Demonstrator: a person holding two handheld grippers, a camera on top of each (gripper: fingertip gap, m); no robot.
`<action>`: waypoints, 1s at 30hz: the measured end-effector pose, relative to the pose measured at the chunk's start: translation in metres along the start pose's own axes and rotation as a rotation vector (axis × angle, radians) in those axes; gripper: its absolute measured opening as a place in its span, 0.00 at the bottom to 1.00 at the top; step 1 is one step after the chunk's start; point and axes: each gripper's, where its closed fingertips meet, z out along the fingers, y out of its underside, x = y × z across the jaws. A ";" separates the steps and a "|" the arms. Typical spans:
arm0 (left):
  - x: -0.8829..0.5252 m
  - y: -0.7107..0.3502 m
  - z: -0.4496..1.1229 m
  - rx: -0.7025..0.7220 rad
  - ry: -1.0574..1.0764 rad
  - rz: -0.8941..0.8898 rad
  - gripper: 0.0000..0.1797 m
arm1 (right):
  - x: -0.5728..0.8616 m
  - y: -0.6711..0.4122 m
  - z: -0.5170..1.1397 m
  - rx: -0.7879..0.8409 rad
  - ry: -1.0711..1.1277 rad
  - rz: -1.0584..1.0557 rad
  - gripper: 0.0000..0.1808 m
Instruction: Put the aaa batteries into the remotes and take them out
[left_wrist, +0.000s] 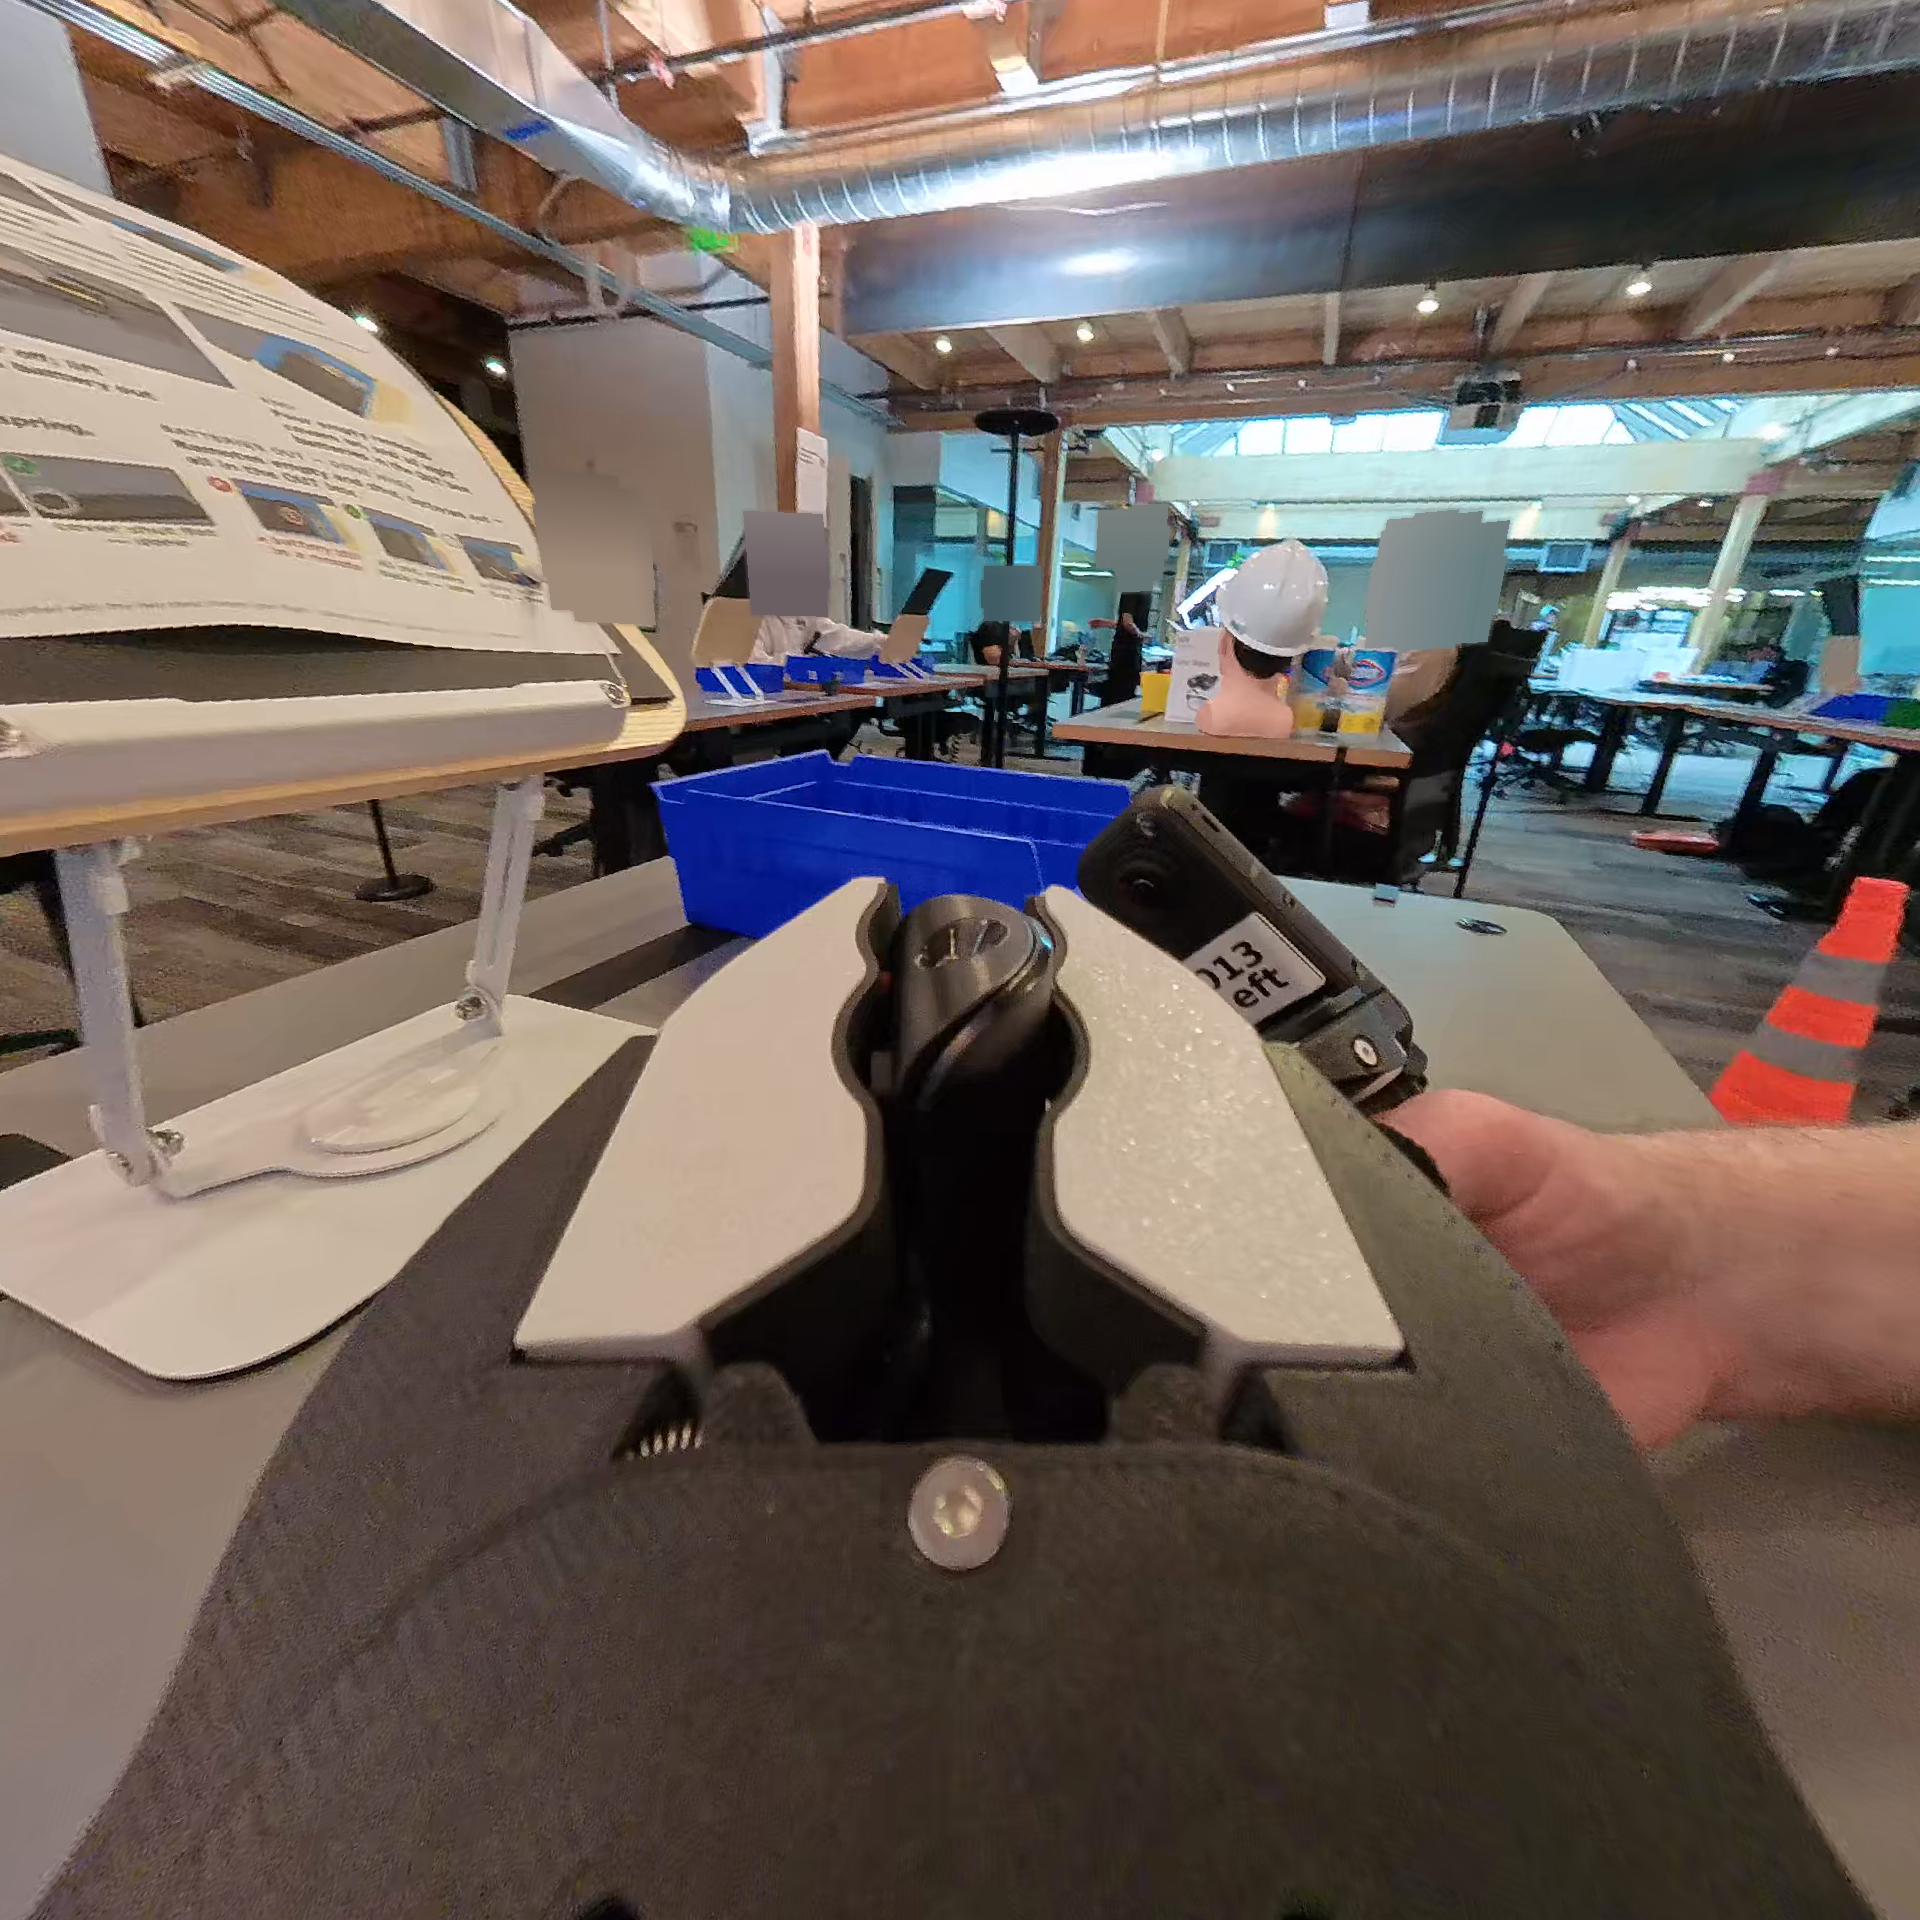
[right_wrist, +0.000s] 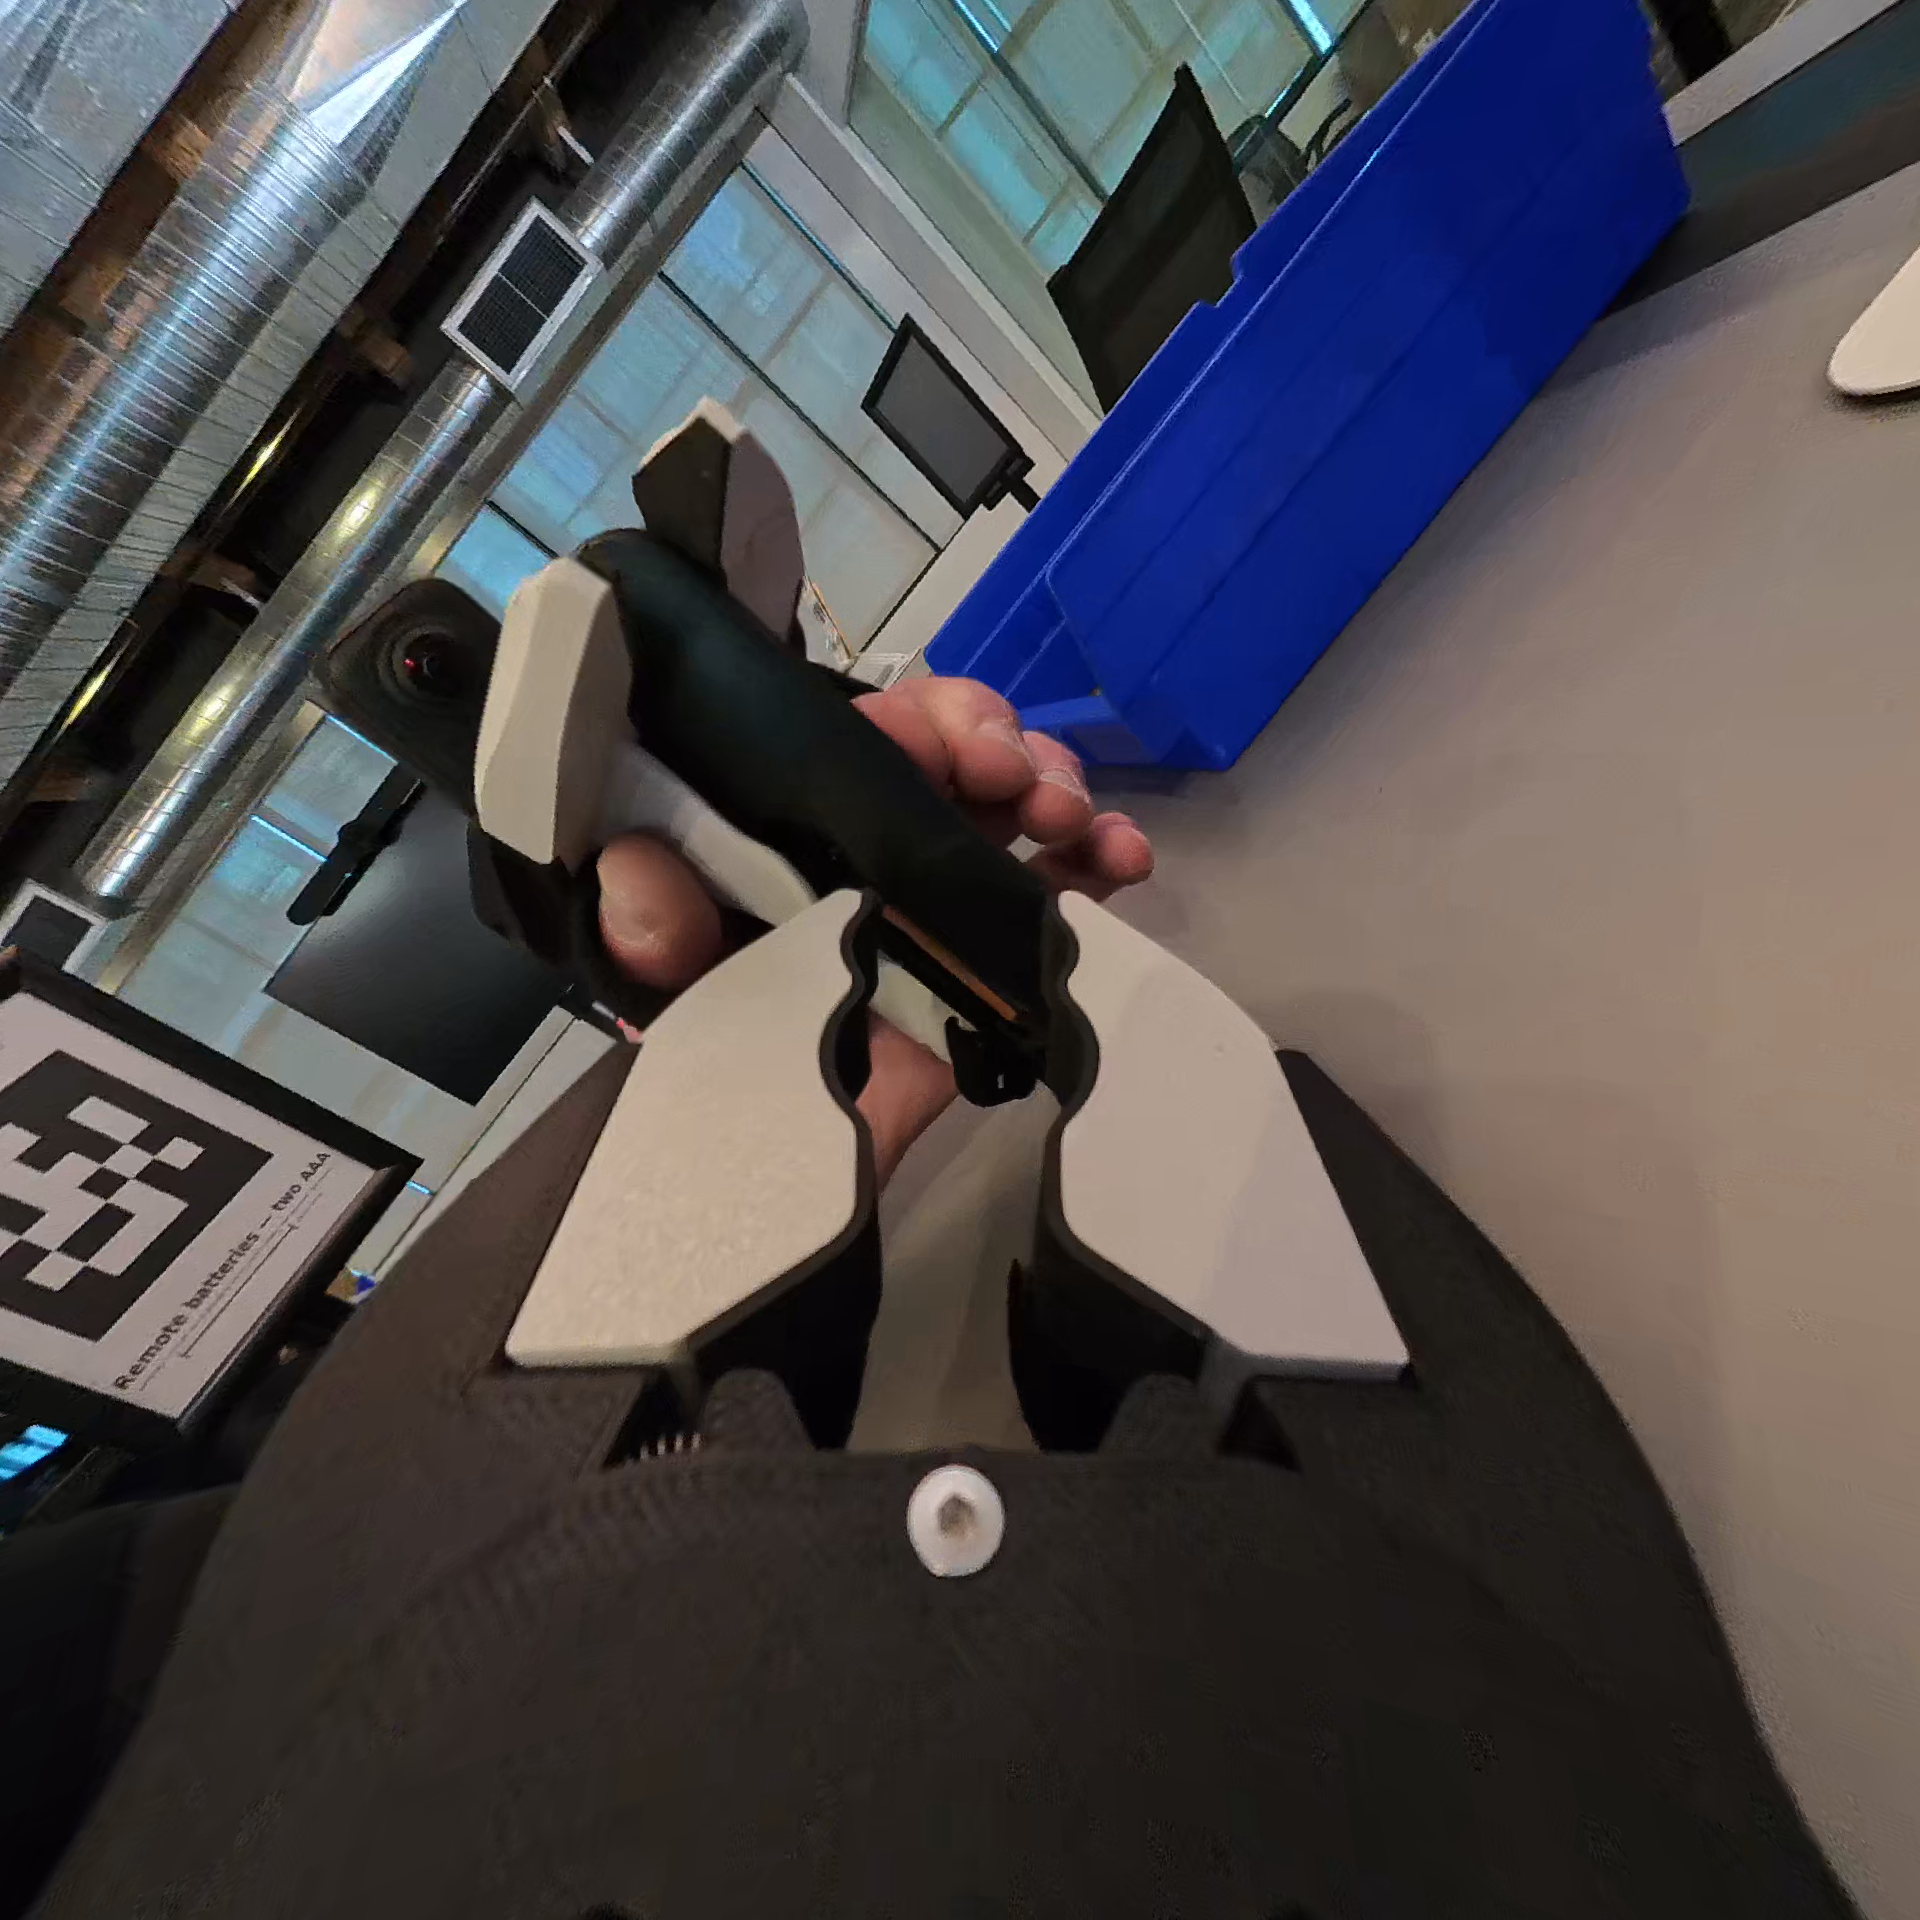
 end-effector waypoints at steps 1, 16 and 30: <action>0.001 0.000 -0.001 -0.005 0.010 -0.003 0.14 | 0.000 0.001 0.001 -0.002 0.008 -0.015 0.17; -0.002 -0.017 -0.020 0.156 0.143 -0.242 0.14 | -0.008 0.024 0.010 -0.221 -0.024 -0.268 0.15; 0.019 -0.006 -0.026 -0.096 0.241 -0.129 0.14 | -0.015 0.036 -0.012 -0.403 -0.154 -0.434 0.12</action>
